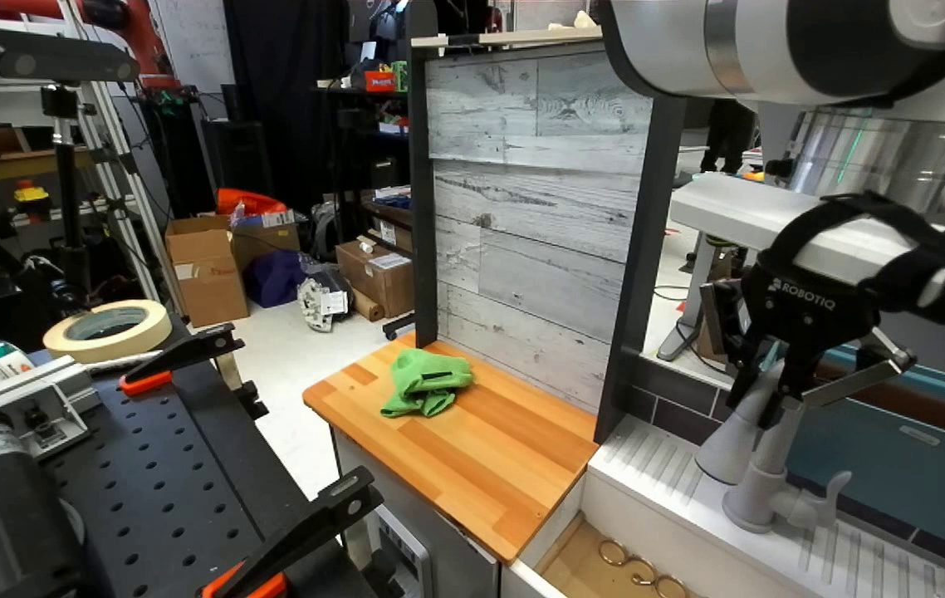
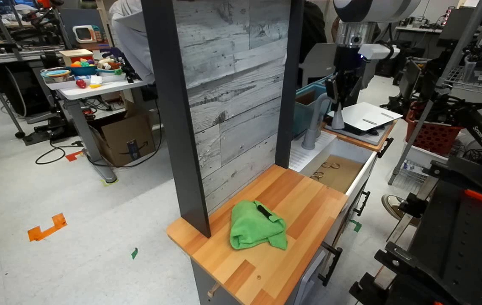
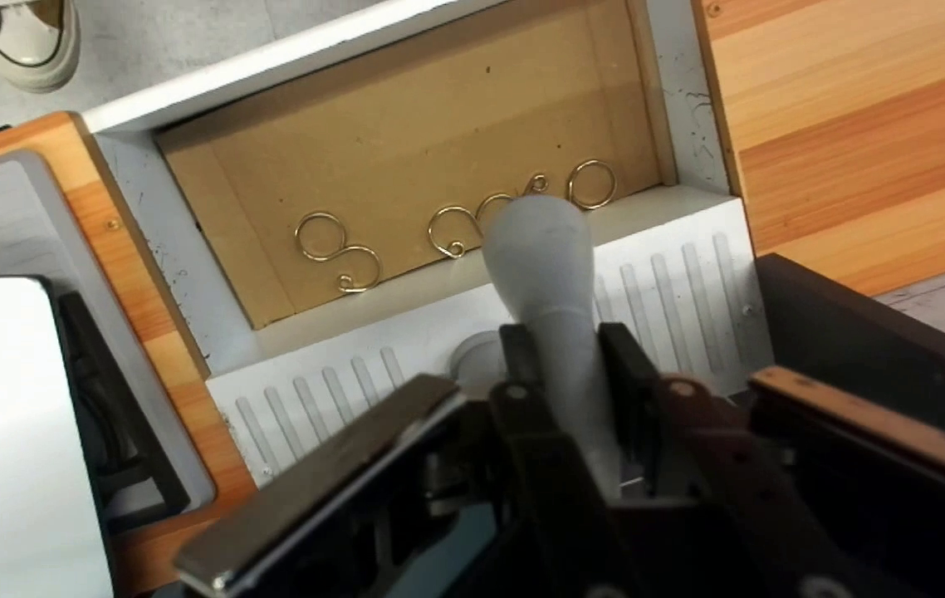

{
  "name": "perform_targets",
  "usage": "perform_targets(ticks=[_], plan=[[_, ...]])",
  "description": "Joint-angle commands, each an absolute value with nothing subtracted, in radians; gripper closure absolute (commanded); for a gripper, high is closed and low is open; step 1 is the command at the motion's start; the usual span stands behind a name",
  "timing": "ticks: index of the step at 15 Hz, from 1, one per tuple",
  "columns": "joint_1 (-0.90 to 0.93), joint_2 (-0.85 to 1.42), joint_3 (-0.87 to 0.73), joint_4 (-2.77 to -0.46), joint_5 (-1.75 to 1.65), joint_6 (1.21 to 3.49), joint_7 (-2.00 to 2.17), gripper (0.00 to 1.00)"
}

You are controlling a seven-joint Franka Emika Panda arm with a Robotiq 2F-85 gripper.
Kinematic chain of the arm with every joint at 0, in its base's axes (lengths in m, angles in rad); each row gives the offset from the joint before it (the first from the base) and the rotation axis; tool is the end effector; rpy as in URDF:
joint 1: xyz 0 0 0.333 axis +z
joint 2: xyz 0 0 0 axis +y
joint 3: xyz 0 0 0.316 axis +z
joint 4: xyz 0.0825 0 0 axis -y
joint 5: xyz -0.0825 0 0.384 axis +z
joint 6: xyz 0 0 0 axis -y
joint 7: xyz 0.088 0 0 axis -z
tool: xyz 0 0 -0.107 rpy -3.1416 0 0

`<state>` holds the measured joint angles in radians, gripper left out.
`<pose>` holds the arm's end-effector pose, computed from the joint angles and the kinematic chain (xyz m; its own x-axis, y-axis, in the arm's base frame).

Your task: Turn the tap nozzle to the left

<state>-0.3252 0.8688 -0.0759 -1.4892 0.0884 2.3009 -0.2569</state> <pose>0.6540 -0.2663 0.1497 0.9827 -0.1781 -0.0510 -0.1792 -0.9836 -0.0182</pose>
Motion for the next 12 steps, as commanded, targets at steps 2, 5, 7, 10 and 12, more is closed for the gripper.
perform_targets(ticks=[2, 5, 7, 10, 12], plan=[[-0.344, 0.907, -0.023, -1.412, 0.192, 2.182, -0.152, 0.94], [-0.343, 0.924, -0.014, -1.388, 0.255, 2.2, -0.066, 0.94], [-0.341, 0.924, -0.007, -1.395, 0.299, 2.235, -0.013, 0.94], [-0.338, 0.926, 0.002, -1.406, 0.366, 2.294, 0.057, 0.94], [-0.337, 0.926, 0.008, -1.415, 0.408, 2.341, 0.096, 0.94]])
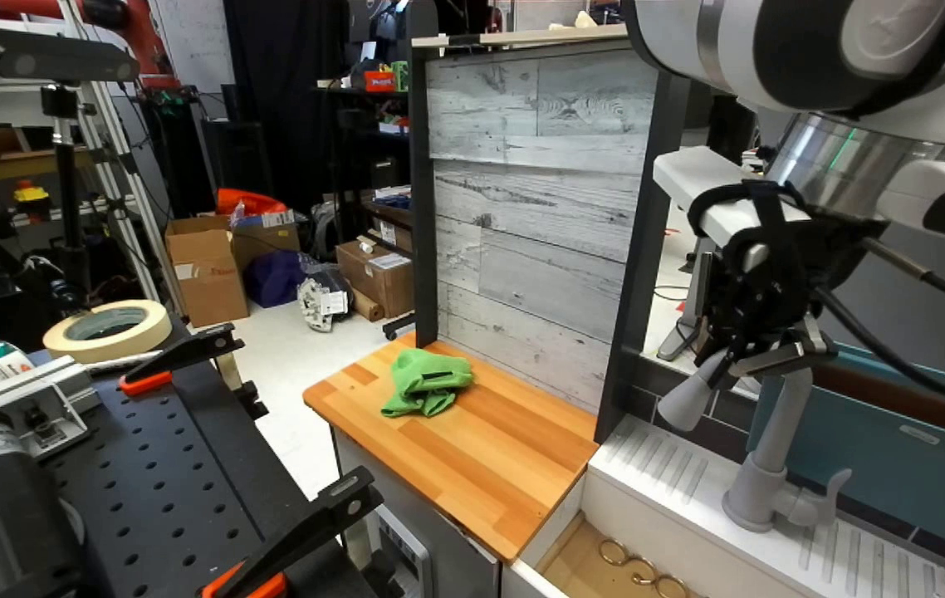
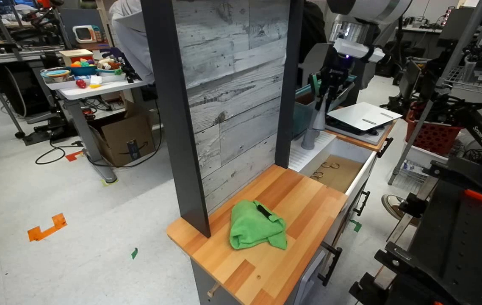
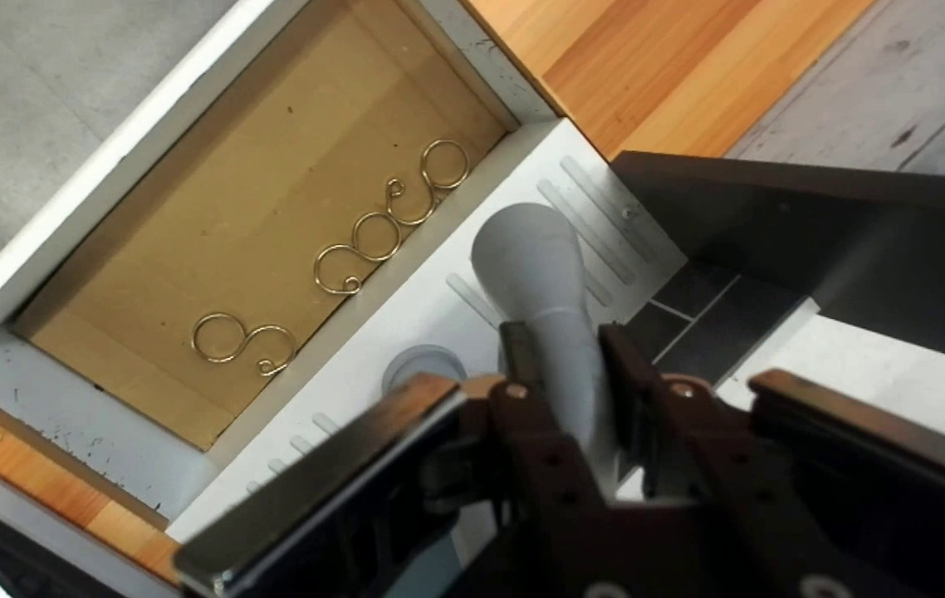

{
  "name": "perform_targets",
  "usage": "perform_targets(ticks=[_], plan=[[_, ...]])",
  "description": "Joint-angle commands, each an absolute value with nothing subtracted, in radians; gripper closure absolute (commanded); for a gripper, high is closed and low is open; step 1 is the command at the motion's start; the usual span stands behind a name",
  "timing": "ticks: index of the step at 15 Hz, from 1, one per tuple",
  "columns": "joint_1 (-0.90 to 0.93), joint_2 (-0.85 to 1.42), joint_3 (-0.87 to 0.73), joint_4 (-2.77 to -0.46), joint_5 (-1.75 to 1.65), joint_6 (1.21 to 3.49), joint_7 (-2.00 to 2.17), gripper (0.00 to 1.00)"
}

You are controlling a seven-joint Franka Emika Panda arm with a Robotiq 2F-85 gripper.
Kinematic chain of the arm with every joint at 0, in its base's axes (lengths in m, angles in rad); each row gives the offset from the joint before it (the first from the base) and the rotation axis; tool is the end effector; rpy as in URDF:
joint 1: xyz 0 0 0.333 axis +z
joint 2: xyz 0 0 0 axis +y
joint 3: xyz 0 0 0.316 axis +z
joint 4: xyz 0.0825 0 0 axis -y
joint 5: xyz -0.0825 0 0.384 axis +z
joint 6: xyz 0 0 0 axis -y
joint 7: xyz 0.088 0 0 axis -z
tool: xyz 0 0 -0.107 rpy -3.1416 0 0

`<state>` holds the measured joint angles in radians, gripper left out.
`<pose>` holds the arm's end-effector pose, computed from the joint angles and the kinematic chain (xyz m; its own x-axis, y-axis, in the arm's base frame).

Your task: Turn the tap nozzle to the left

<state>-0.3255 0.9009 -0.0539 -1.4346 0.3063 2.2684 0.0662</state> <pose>0.6691 -0.2513 0.1468 0.8084 -0.5815 -0.0912 -0.5880 -0.7905 -0.1716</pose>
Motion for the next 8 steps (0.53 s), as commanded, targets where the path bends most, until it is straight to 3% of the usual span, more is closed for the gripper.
perform_targets(ticks=[1, 8], plan=[[-0.336, 0.927, 0.01, -1.416, 0.425, 2.365, 0.115, 0.94], [-0.332, 0.921, 0.038, -1.466, 0.522, 2.564, 0.167, 0.94]])
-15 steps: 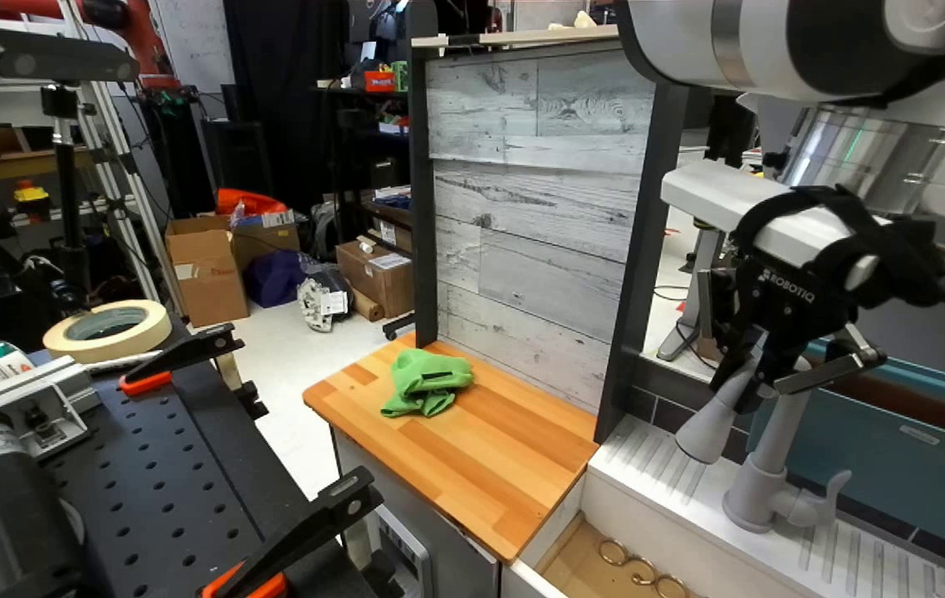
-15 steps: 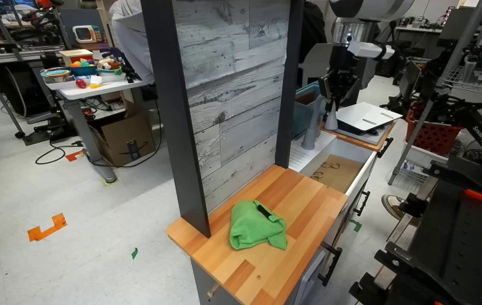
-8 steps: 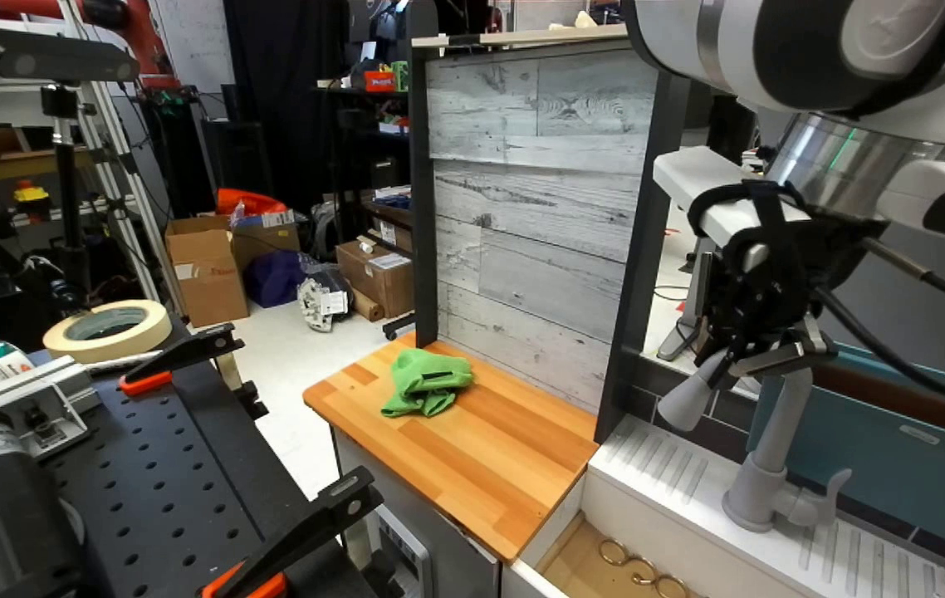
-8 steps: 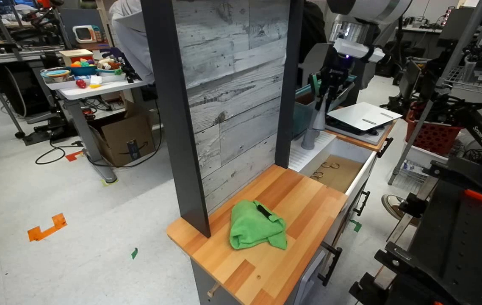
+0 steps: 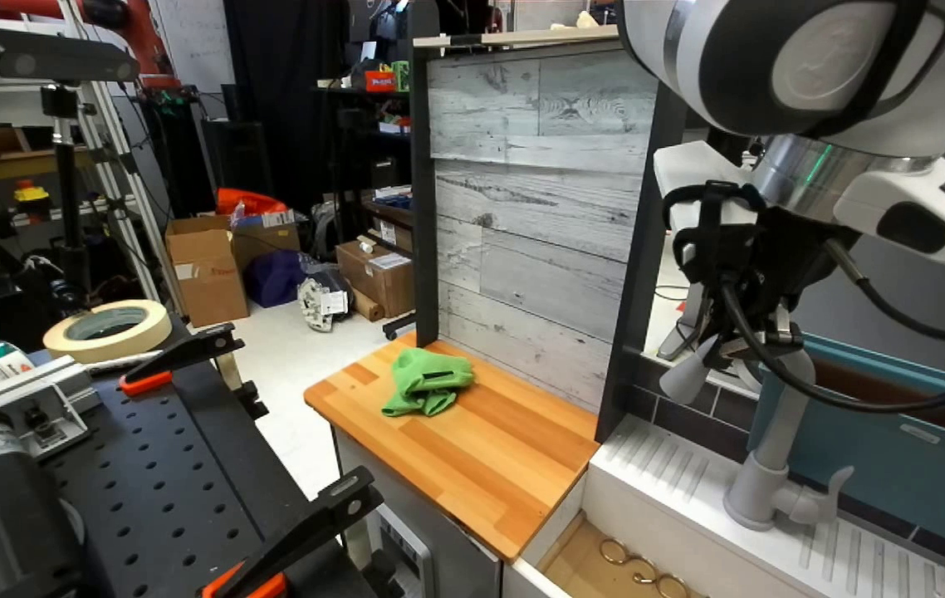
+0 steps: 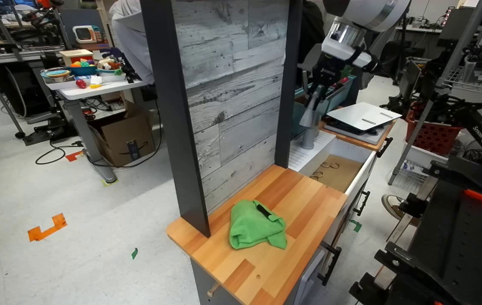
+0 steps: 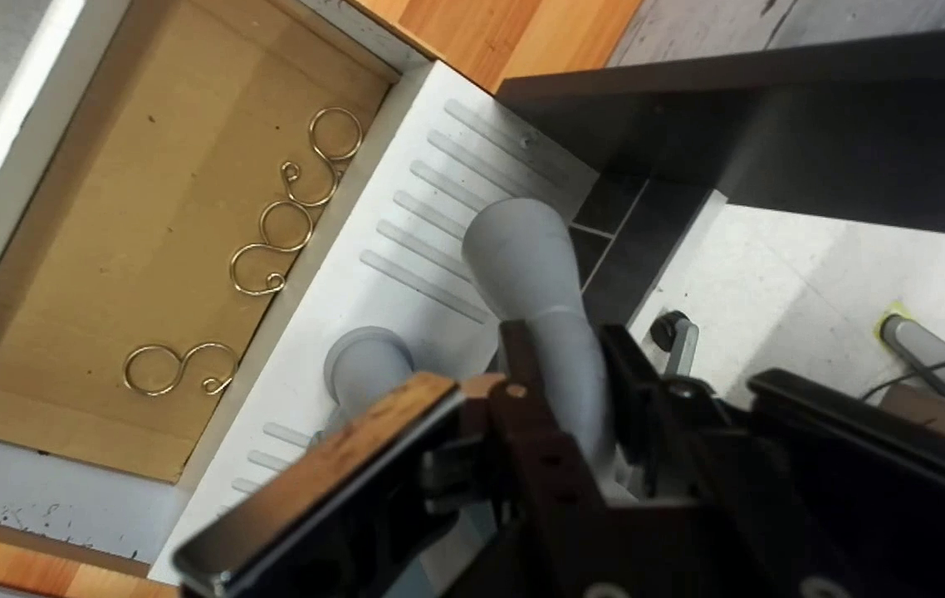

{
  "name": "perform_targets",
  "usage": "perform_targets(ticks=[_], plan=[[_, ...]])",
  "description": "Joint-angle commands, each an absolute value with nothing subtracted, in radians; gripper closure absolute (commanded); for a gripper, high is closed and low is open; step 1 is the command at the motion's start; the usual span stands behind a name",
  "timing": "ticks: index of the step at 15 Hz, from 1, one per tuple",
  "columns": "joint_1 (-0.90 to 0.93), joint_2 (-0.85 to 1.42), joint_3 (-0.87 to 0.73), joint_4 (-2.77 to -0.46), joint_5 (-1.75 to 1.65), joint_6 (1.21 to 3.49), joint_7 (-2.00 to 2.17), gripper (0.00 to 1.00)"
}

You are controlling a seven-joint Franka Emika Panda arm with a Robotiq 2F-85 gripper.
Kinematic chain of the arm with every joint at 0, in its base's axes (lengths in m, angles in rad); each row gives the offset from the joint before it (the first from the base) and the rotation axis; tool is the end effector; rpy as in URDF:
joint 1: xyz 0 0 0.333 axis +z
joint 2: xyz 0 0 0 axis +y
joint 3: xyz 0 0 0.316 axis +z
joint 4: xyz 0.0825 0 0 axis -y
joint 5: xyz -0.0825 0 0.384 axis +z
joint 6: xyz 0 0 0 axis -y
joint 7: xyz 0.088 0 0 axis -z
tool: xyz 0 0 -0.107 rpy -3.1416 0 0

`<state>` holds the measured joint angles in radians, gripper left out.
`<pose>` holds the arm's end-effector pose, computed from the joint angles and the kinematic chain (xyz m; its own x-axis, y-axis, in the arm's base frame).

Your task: Turn the tap nozzle to the left

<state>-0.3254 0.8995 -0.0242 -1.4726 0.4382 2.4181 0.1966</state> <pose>0.6766 -0.2413 0.1441 0.6568 -0.7523 -0.0515 -0.7338 -0.6219 -0.2733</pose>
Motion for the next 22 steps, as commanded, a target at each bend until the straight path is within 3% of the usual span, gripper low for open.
perform_targets(ticks=[1, 3, 5, 11, 17, 22], plan=[[-0.334, 0.918, 0.046, -1.481, 0.534, 2.596, 0.16, 0.94], [-0.338, 0.912, 0.061, -1.509, 0.55, 2.667, 0.135, 0.5], [-0.352, 0.912, 0.097, -1.534, 0.565, 2.763, 0.076, 0.46], [-0.476, 0.891, 0.266, -1.641, 0.573, 2.969, -0.117, 0.03], [-0.674, 0.8, 0.434, -1.815, 0.524, 3.03, -0.296, 0.0], [-0.83, 0.653, 0.498, -2.019, 0.408, 2.92, -0.444, 0.0]])
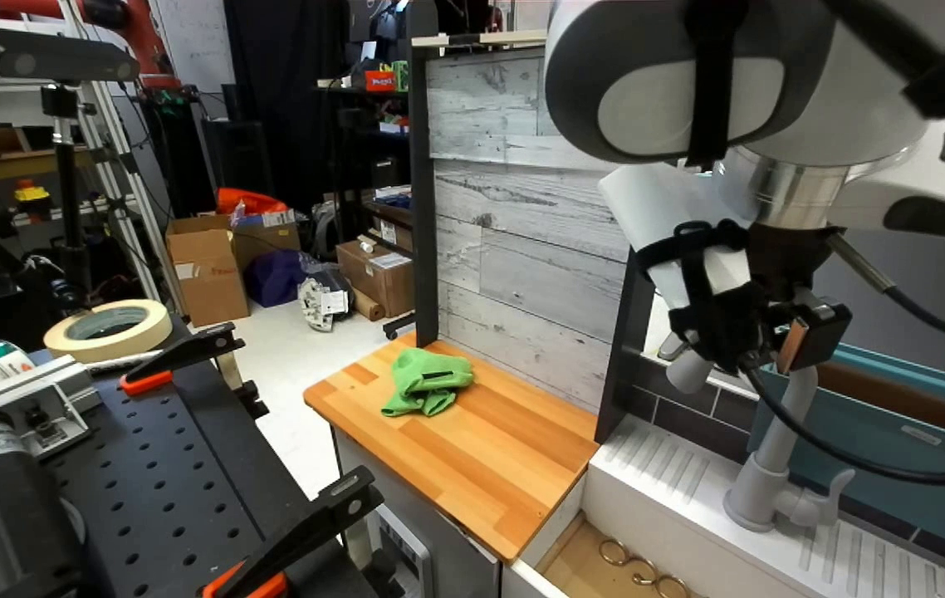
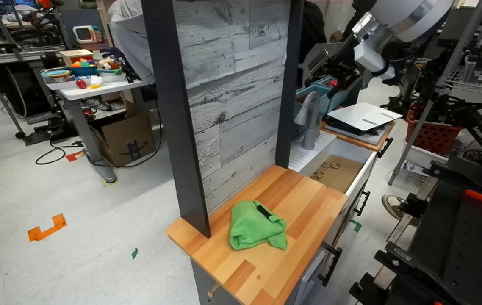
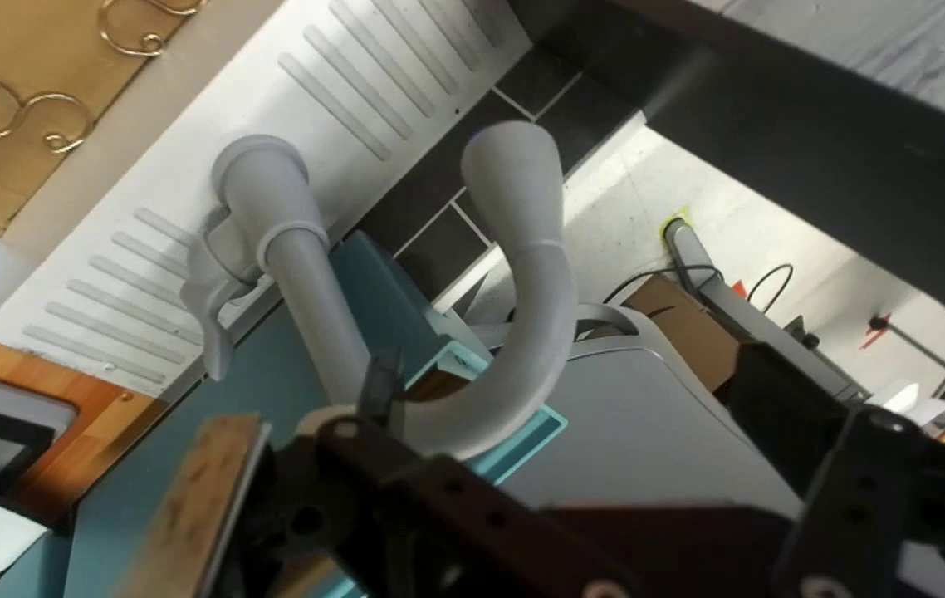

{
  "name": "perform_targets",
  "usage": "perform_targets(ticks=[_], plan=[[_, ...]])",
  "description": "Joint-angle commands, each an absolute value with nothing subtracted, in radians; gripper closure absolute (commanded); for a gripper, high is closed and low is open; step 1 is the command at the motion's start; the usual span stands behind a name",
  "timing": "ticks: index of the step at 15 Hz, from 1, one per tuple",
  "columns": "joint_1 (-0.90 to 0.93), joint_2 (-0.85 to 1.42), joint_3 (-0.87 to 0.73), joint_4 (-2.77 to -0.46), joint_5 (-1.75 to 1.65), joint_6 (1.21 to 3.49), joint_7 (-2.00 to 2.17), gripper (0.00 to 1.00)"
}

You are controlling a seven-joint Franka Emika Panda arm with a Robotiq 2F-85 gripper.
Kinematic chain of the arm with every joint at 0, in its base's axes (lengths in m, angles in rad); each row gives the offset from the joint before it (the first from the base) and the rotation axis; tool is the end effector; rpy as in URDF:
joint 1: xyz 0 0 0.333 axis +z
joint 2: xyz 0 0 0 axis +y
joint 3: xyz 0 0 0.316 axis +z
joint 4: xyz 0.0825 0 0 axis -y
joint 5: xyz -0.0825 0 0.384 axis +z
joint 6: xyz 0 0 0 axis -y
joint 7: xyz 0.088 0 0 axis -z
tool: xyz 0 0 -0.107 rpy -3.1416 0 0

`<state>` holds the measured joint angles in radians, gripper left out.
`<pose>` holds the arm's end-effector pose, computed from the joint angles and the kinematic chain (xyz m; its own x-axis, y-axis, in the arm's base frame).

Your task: Turn the tap nozzle to the left

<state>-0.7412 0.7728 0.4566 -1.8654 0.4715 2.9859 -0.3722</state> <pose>0.6150 -0.2394 0.1643 0.7561 -0.5529 0.3501 -0.4112 -0.8176 -0.4031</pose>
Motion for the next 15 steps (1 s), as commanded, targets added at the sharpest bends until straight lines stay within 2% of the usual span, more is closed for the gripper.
perform_targets(ticks=[1, 4, 8, 15], plan=[[-0.843, 0.621, 0.496, -2.058, 0.388, 2.892, -0.463, 0.0], [-0.854, 0.527, 0.477, -2.138, 0.35, 2.765, -0.521, 0.0], [-0.778, 0.44, 0.403, -2.183, 0.326, 2.608, -0.607, 0.0], [-0.688, 0.448, 0.33, -2.178, 0.38, 2.617, -0.644, 0.0]])
